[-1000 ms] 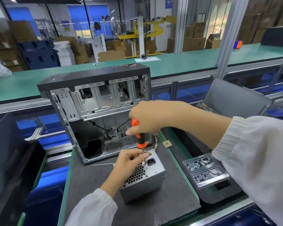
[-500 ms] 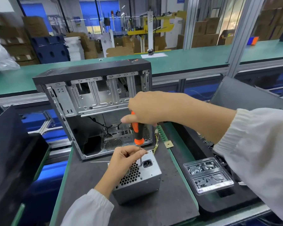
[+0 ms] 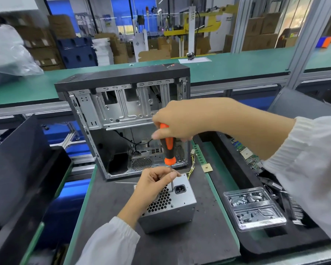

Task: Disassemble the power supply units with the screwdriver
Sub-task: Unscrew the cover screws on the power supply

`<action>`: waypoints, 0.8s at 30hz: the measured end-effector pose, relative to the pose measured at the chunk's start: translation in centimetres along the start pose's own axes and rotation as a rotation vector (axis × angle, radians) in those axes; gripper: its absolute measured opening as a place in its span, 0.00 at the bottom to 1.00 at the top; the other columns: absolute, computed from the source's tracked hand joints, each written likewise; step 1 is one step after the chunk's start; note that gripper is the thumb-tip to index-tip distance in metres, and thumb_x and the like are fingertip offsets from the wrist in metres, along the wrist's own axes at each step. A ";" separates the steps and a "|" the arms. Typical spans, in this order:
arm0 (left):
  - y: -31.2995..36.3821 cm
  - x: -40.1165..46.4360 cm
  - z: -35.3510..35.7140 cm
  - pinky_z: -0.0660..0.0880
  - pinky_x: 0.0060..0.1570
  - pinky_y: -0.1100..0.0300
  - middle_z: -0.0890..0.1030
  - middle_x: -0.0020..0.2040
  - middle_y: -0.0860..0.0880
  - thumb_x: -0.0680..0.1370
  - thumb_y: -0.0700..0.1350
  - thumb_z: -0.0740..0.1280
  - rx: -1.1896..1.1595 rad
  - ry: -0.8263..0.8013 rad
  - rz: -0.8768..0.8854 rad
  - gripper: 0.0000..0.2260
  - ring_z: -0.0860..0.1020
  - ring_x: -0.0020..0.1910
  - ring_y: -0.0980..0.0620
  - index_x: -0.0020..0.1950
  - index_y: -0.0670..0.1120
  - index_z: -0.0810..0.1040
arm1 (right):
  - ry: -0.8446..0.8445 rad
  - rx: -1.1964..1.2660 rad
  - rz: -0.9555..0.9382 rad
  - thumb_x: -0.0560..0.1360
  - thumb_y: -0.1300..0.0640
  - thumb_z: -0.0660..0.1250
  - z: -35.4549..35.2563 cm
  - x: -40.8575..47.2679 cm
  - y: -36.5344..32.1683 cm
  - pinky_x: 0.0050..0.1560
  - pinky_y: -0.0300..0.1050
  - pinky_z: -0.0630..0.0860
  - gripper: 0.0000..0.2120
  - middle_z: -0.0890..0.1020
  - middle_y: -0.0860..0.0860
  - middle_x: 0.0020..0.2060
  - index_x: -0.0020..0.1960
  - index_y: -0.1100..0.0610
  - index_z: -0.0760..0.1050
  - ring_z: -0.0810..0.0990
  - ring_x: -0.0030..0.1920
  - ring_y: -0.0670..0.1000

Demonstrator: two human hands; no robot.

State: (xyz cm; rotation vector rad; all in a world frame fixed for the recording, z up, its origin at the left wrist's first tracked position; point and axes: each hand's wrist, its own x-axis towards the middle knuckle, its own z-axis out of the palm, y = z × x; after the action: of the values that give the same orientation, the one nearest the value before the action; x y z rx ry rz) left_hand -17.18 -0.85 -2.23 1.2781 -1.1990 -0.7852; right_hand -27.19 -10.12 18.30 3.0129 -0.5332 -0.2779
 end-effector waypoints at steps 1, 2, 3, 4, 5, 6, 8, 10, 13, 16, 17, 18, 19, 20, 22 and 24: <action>0.0 0.0 0.1 0.55 0.26 0.68 0.60 0.25 0.55 0.75 0.53 0.70 -0.005 -0.011 0.007 0.11 0.56 0.24 0.58 0.47 0.46 0.86 | -0.058 0.064 -0.038 0.81 0.50 0.58 -0.3 -0.2 0.3 0.34 0.42 0.74 0.09 0.81 0.51 0.38 0.54 0.55 0.71 0.80 0.32 0.49; 0.1 0.0 0.1 0.56 0.26 0.70 0.60 0.25 0.56 0.76 0.51 0.69 -0.009 -0.021 0.013 0.10 0.57 0.24 0.58 0.48 0.46 0.86 | -0.117 0.146 -0.070 0.80 0.55 0.60 -0.6 -0.5 0.6 0.35 0.42 0.74 0.05 0.79 0.49 0.42 0.56 0.51 0.71 0.80 0.34 0.49; 0.1 0.0 0.1 0.57 0.27 0.71 0.60 0.26 0.55 0.77 0.49 0.69 -0.011 -0.027 0.017 0.09 0.57 0.24 0.59 0.48 0.46 0.86 | -0.161 0.211 -0.105 0.78 0.58 0.63 -0.9 -0.7 0.9 0.36 0.42 0.74 0.09 0.76 0.47 0.43 0.57 0.49 0.71 0.80 0.35 0.48; 0.2 0.0 0.2 0.57 0.27 0.72 0.60 0.26 0.55 0.77 0.48 0.69 -0.012 -0.031 0.016 0.08 0.57 0.25 0.59 0.47 0.45 0.86 | -0.178 0.263 -0.132 0.77 0.57 0.65 -1.1 -0.9 1.1 0.36 0.41 0.75 0.11 0.75 0.45 0.42 0.58 0.48 0.71 0.80 0.35 0.46; 0.2 0.0 0.2 0.57 0.27 0.71 0.60 0.26 0.54 0.77 0.48 0.69 -0.011 -0.035 0.010 0.08 0.57 0.25 0.58 0.47 0.45 0.86 | -0.159 0.293 -0.128 0.76 0.52 0.67 -1.0 -1.0 1.1 0.36 0.41 0.76 0.13 0.75 0.45 0.39 0.60 0.47 0.70 0.80 0.33 0.44; 0.3 0.0 0.2 0.57 0.27 0.71 0.59 0.26 0.54 0.76 0.48 0.69 -0.011 -0.038 0.005 0.09 0.56 0.25 0.58 0.47 0.45 0.86 | -0.133 0.300 -0.089 0.75 0.44 0.67 -0.9 -1.0 0.9 0.36 0.41 0.78 0.17 0.76 0.45 0.36 0.61 0.47 0.69 0.81 0.30 0.44; 0.3 0.0 0.2 0.56 0.27 0.70 0.59 0.27 0.53 0.76 0.48 0.69 -0.012 -0.043 0.000 0.09 0.56 0.26 0.57 0.47 0.45 0.85 | -0.065 0.219 0.061 0.72 0.32 0.62 -0.4 -0.8 0.4 0.32 0.42 0.79 0.27 0.77 0.48 0.30 0.58 0.53 0.70 0.82 0.26 0.48; 0.3 -0.1 0.2 0.57 0.28 0.71 0.59 0.27 0.53 0.77 0.50 0.69 -0.004 -0.052 0.001 0.09 0.56 0.26 0.57 0.47 0.46 0.85 | 0.014 0.065 0.121 0.73 0.29 0.55 0.3 -0.4 -0.1 0.33 0.44 0.79 0.31 0.77 0.51 0.24 0.45 0.59 0.71 0.82 0.26 0.51; 0.3 0.0 0.2 0.58 0.28 0.72 0.60 0.27 0.55 0.77 0.50 0.69 -0.011 -0.061 0.000 0.10 0.57 0.26 0.58 0.47 0.46 0.85 | 0.021 -0.053 0.048 0.79 0.40 0.55 0.5 0.0 0.0 0.38 0.45 0.77 0.22 0.79 0.53 0.32 0.42 0.58 0.71 0.82 0.34 0.53; 0.2 0.1 0.3 0.59 0.28 0.72 0.60 0.27 0.55 0.77 0.50 0.69 -0.009 -0.053 -0.002 0.09 0.57 0.26 0.58 0.46 0.46 0.85 | -0.137 0.149 -0.037 0.79 0.56 0.63 -0.6 -0.9 0.8 0.34 0.41 0.75 0.05 0.77 0.51 0.47 0.54 0.50 0.71 0.80 0.31 0.46; 0.2 0.1 0.3 0.59 0.29 0.73 0.59 0.27 0.54 0.77 0.50 0.69 -0.007 -0.051 0.001 0.09 0.58 0.26 0.58 0.45 0.46 0.85 | -0.161 0.223 -0.071 0.77 0.56 0.65 -0.9 -1.1 1.0 0.34 0.40 0.75 0.09 0.77 0.51 0.47 0.56 0.48 0.71 0.80 0.30 0.43; 0.2 0.1 0.3 0.60 0.29 0.73 0.59 0.27 0.54 0.77 0.50 0.69 -0.009 -0.050 0.006 0.09 0.58 0.26 0.58 0.44 0.46 0.85 | -0.162 0.278 -0.077 0.77 0.52 0.67 -1.0 -1.3 1.0 0.33 0.40 0.76 0.11 0.77 0.50 0.45 0.57 0.48 0.71 0.80 0.28 0.41; 0.1 0.1 0.4 0.61 0.29 0.74 0.59 0.27 0.54 0.77 0.50 0.69 -0.013 -0.050 0.011 0.09 0.58 0.26 0.58 0.44 0.45 0.85 | -0.140 0.295 -0.050 0.76 0.46 0.67 -0.9 -1.3 0.9 0.33 0.40 0.76 0.13 0.77 0.50 0.42 0.57 0.48 0.70 0.80 0.26 0.40; 0.1 0.1 0.4 0.61 0.29 0.74 0.59 0.27 0.53 0.77 0.51 0.69 -0.013 -0.049 0.015 0.10 0.58 0.25 0.58 0.44 0.45 0.84 | -0.119 0.262 0.010 0.74 0.39 0.65 -0.7 -1.2 0.6 0.32 0.41 0.77 0.18 0.78 0.50 0.39 0.56 0.51 0.70 0.80 0.24 0.42; 0.1 0.1 0.4 0.58 0.28 0.71 0.58 0.27 0.53 0.76 0.53 0.69 0.005 -0.047 0.008 0.11 0.57 0.26 0.57 0.44 0.46 0.84 | -0.044 0.134 0.131 0.73 0.32 0.60 -0.1 -0.9 0.1 0.30 0.42 0.78 0.27 0.81 0.53 0.30 0.49 0.58 0.70 0.81 0.24 0.49; 0.1 0.1 0.4 0.56 0.27 0.69 0.58 0.27 0.52 0.76 0.55 0.69 0.020 -0.048 -0.003 0.12 0.56 0.26 0.55 0.44 0.48 0.84 | 0.016 0.073 0.150 0.76 0.35 0.57 0.3 -0.4 0.2 0.30 0.42 0.78 0.26 0.79 0.52 0.22 0.44 0.60 0.70 0.80 0.23 0.50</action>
State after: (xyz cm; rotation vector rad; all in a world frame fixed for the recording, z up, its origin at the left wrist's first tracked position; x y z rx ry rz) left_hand -17.52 -1.04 -2.10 1.2839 -1.2461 -0.8125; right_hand -27.69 -10.14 18.04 3.0202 -0.7800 -0.2289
